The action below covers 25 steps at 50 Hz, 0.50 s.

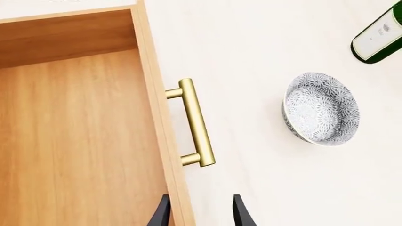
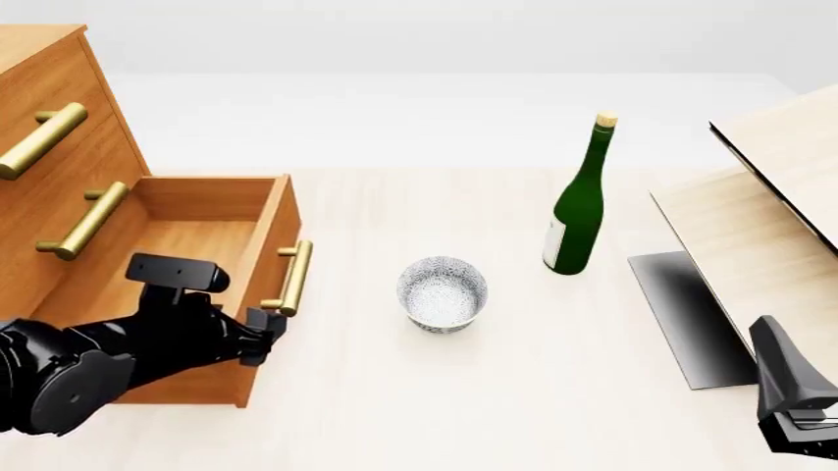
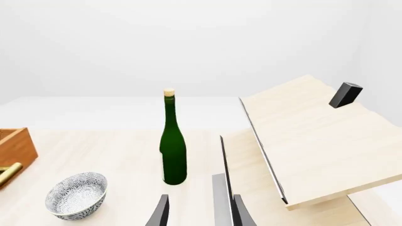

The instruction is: Put the bowl in the bottom drawer of the cabinet and close it.

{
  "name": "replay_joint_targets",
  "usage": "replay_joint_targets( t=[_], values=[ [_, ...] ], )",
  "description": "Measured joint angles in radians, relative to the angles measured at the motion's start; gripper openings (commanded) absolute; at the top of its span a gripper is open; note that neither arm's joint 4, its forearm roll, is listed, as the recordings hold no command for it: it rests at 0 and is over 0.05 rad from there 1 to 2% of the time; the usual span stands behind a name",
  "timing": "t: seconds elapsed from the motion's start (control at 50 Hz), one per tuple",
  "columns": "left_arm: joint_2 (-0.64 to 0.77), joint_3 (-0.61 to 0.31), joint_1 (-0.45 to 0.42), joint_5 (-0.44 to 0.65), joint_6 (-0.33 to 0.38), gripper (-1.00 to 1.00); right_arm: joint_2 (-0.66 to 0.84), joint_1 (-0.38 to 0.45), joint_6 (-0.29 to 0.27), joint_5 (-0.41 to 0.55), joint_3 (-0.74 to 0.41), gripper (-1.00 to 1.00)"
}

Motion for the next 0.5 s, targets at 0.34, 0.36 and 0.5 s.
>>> replay_joint_targets(
  t=[0.34,0.36,0.5],
  values=[
    [0.002,-0.005,-0.019,0.003,0.015,1.00,0.000,0.000,0.000,0.000,0.000,1.00],
    [0.002,-0.005,-0.020,0.004,0.016,1.00,0.000,0.000,0.000,0.000,0.000,1.00],
    [0.002,-0.007,-0.021,0.007,0.025,1.00,0.000,0.000,0.000,0.000,0.000,1.00]
  ],
)
